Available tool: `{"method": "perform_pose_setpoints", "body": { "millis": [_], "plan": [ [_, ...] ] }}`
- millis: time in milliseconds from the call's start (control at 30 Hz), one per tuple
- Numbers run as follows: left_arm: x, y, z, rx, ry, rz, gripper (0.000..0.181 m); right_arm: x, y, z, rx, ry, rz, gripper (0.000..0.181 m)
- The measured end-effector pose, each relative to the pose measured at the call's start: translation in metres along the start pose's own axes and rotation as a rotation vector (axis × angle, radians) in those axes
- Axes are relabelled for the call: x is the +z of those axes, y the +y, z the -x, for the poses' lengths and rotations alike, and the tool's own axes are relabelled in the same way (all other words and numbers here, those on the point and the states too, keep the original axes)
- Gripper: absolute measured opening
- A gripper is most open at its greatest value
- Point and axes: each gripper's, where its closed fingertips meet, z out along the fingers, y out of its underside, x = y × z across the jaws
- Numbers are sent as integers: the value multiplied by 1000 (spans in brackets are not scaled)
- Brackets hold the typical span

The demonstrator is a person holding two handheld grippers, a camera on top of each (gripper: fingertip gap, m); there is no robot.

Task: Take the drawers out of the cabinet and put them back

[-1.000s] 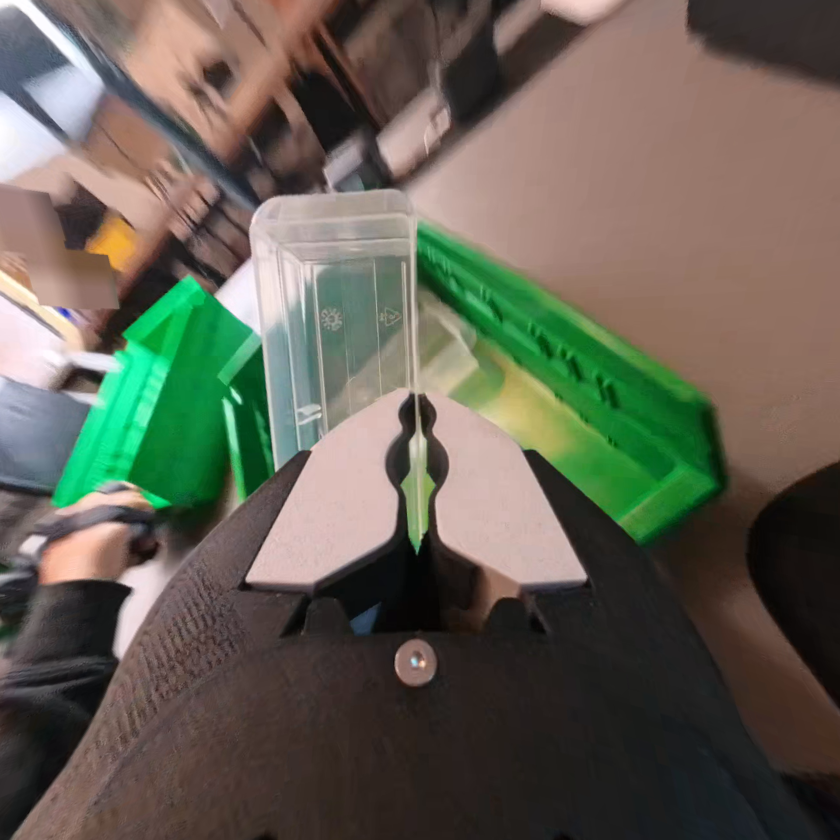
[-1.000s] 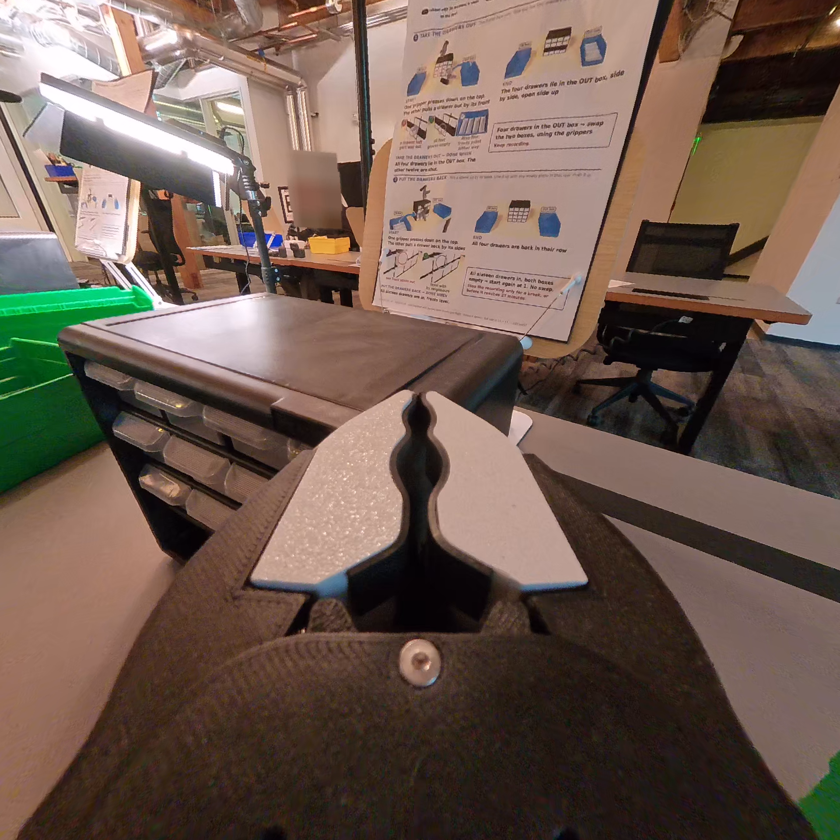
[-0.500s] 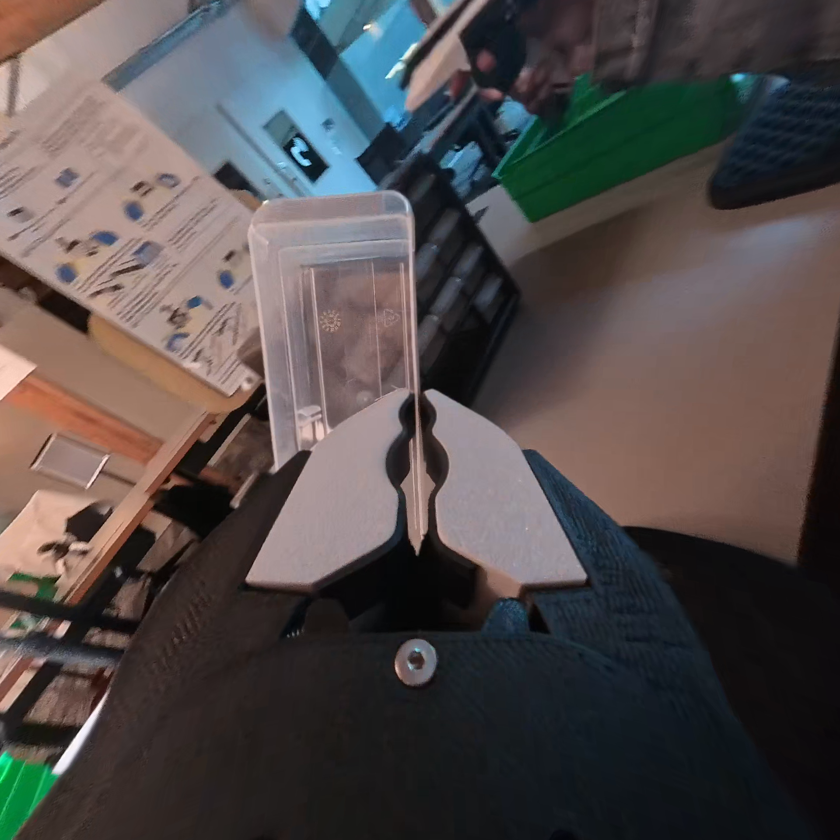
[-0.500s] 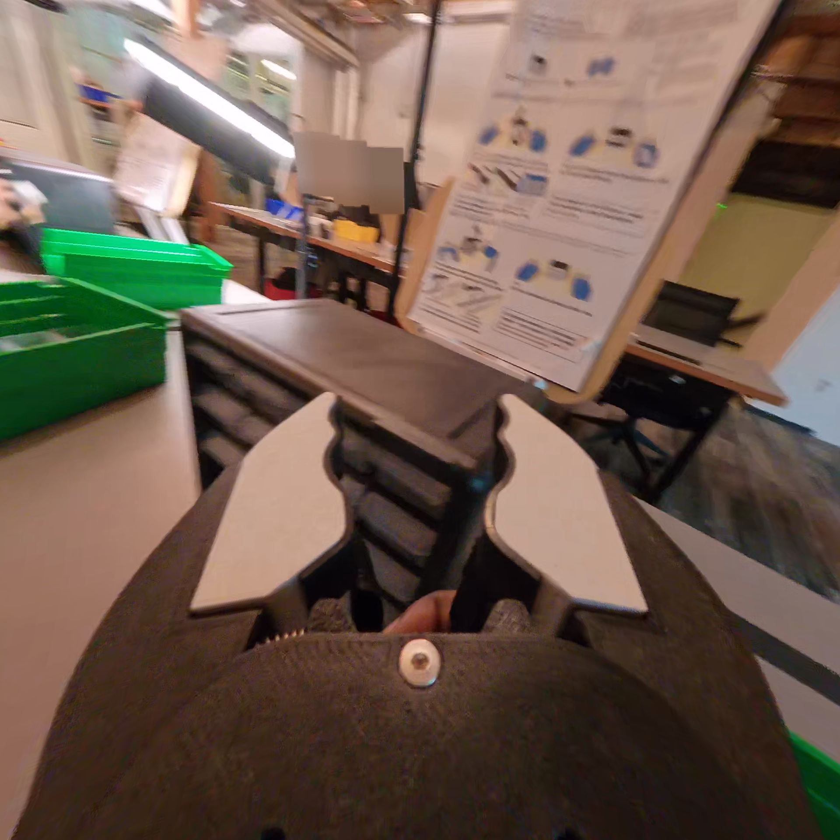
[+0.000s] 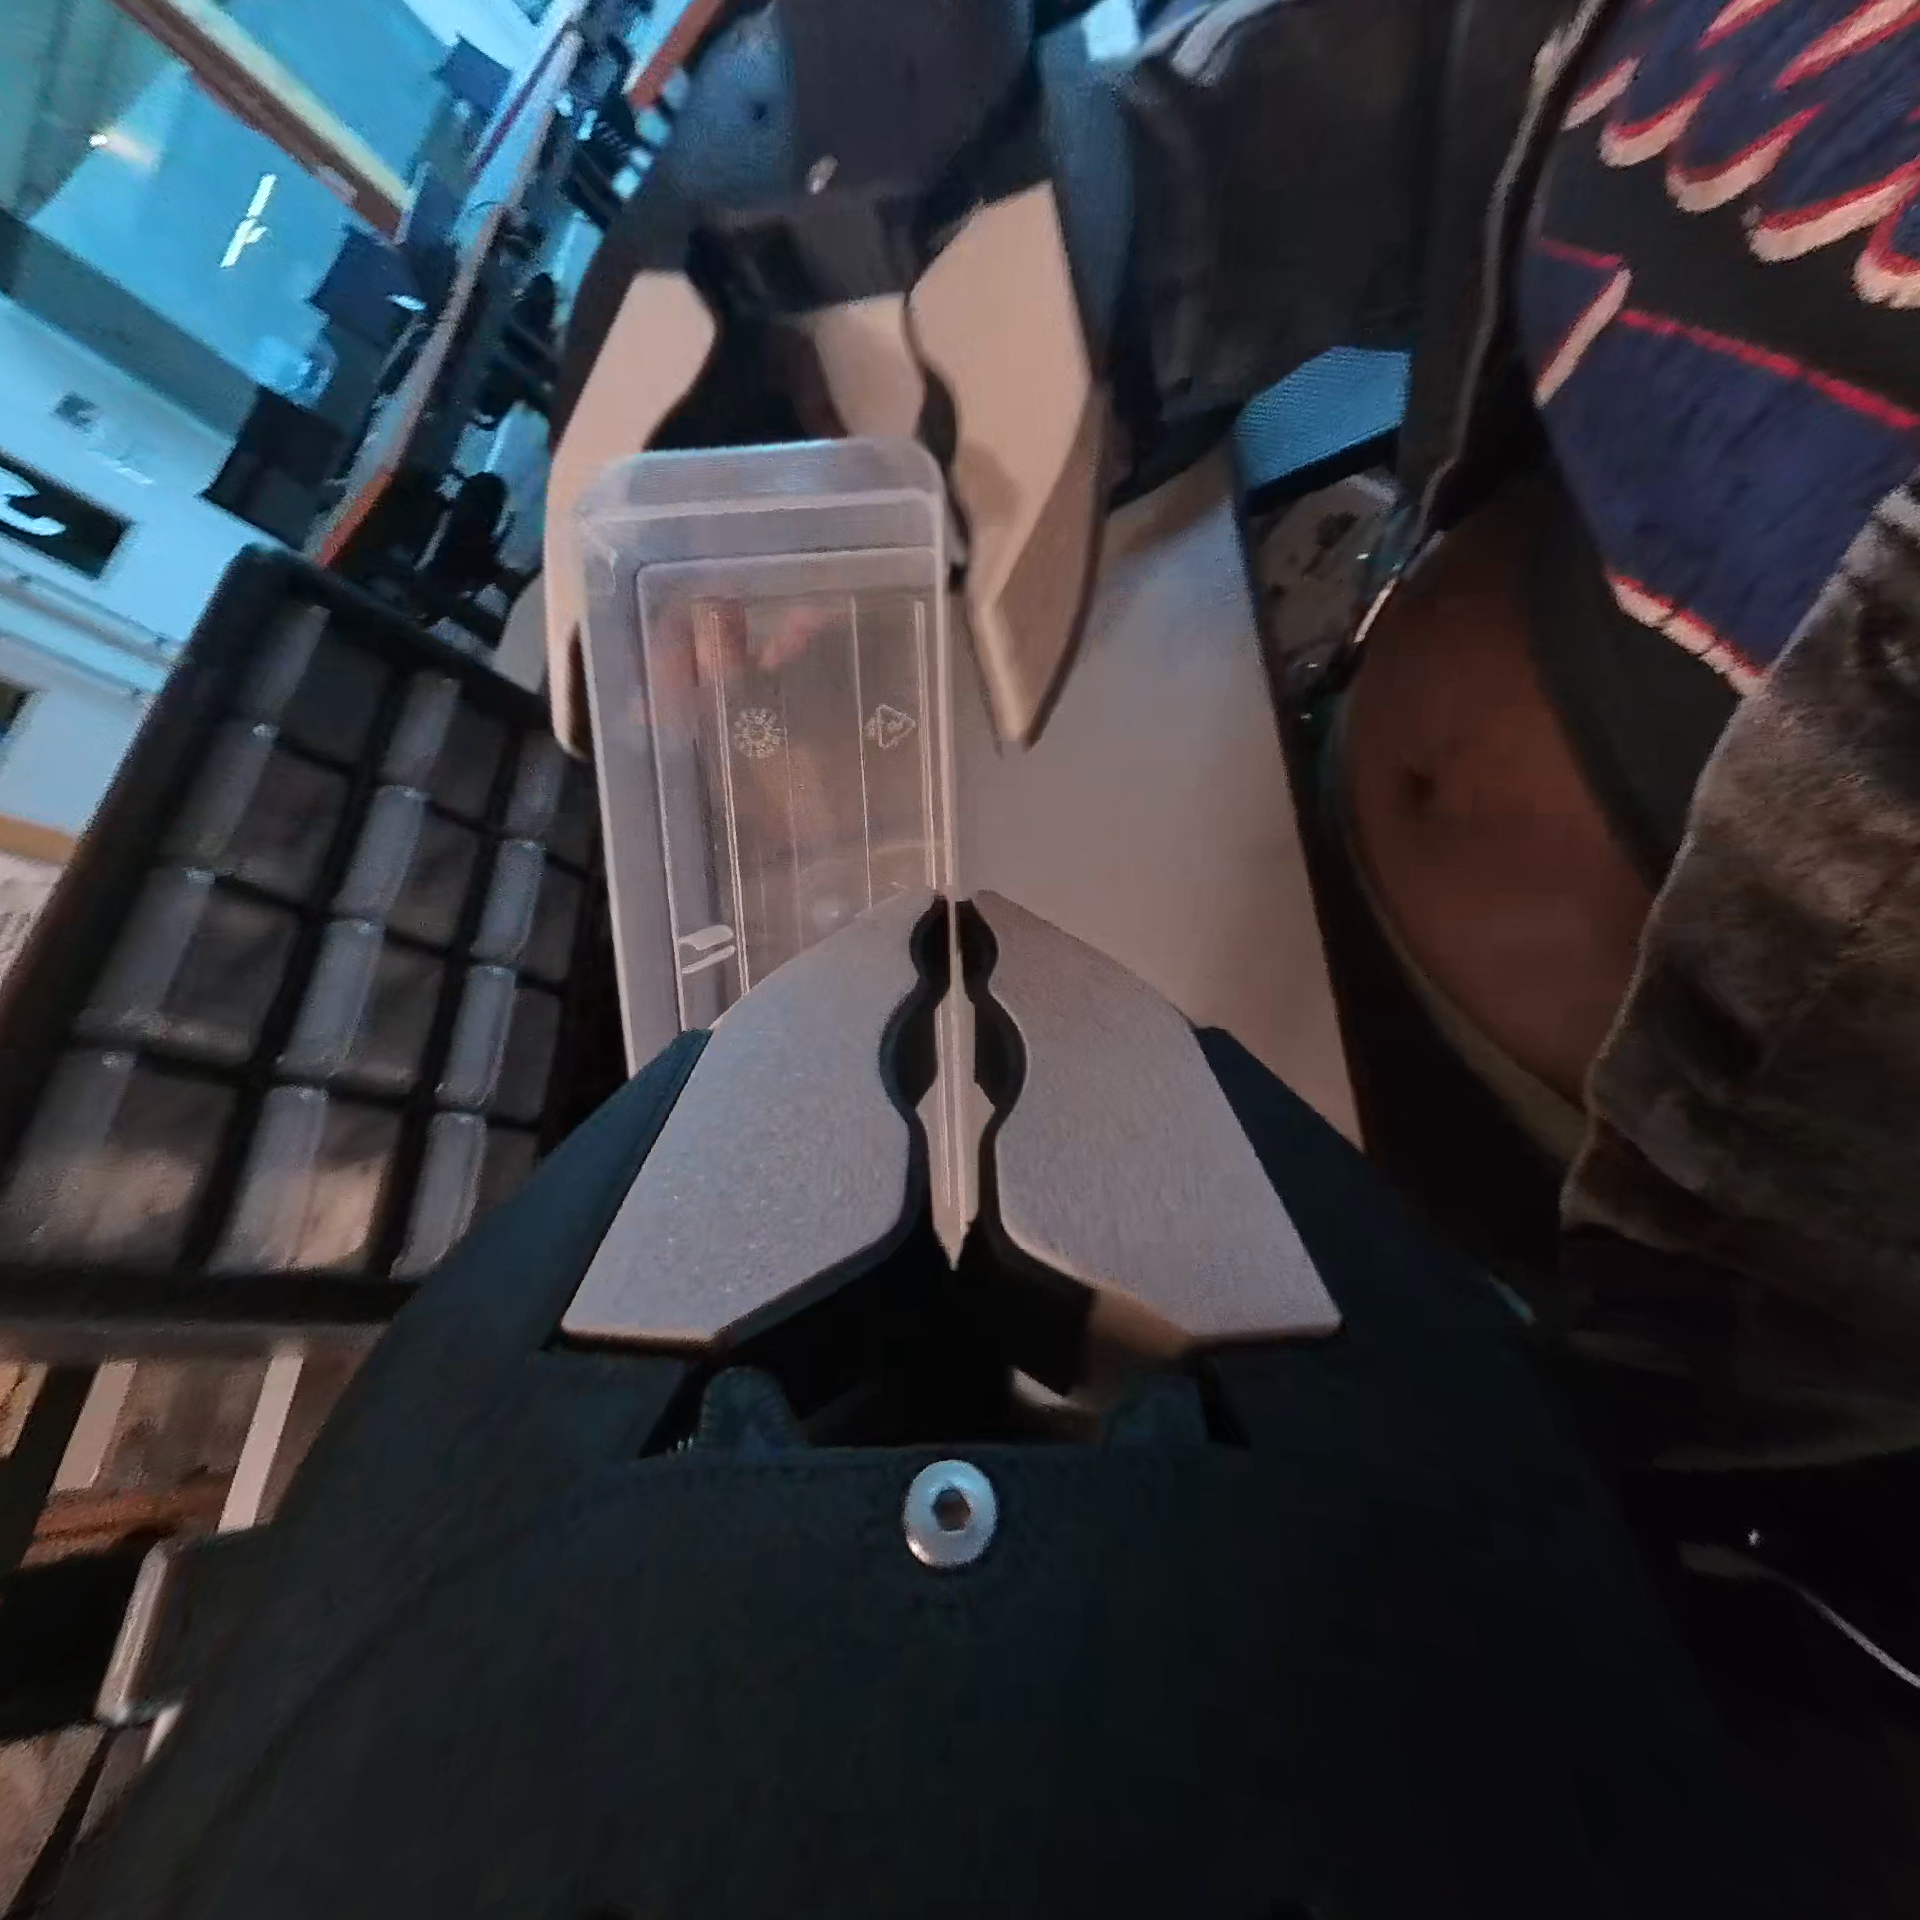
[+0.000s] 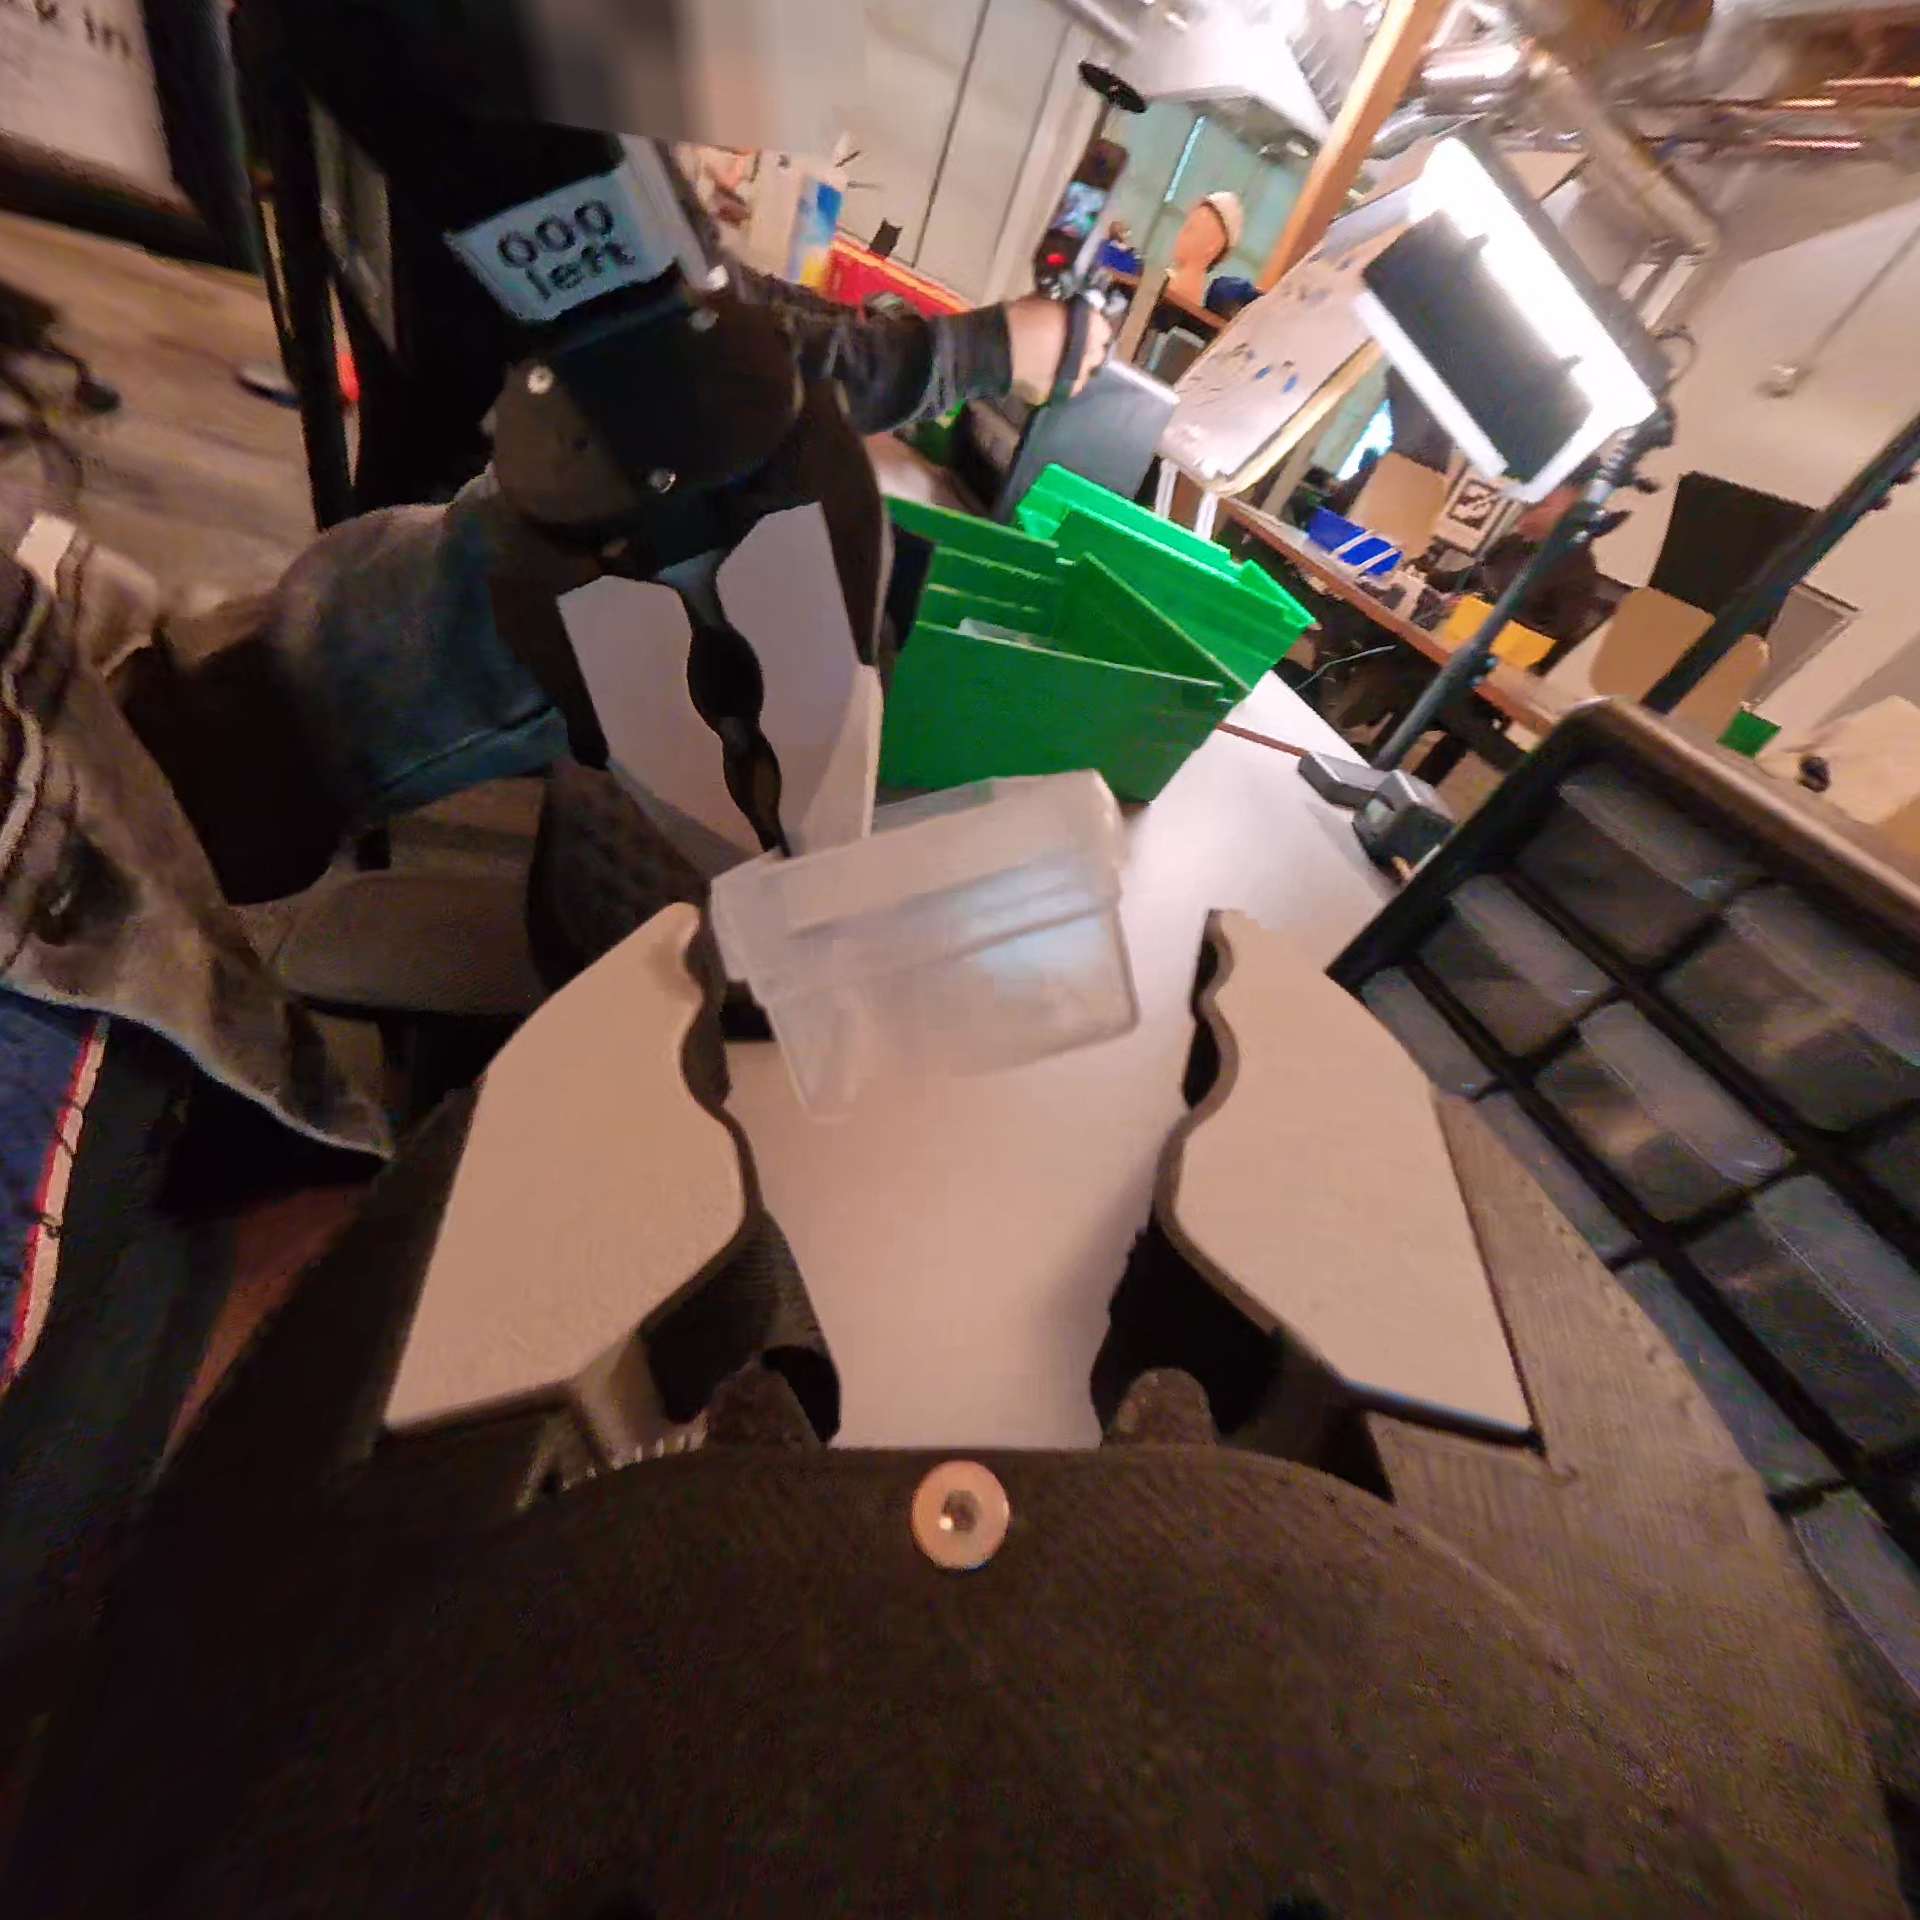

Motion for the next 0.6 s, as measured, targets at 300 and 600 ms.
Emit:
{"method": "perform_pose_setpoints", "body": {
  "millis": [300, 600],
  "plan": [
    [-58, -59, 82, -183, -547, -602, 34, -44, -26, -48, -9, 424, -370, 68],
    [-30, -62, 108, -1037, -359, -1309, 98, -74, -47, -58, 462, 361, -831, 71]
  ]
}}
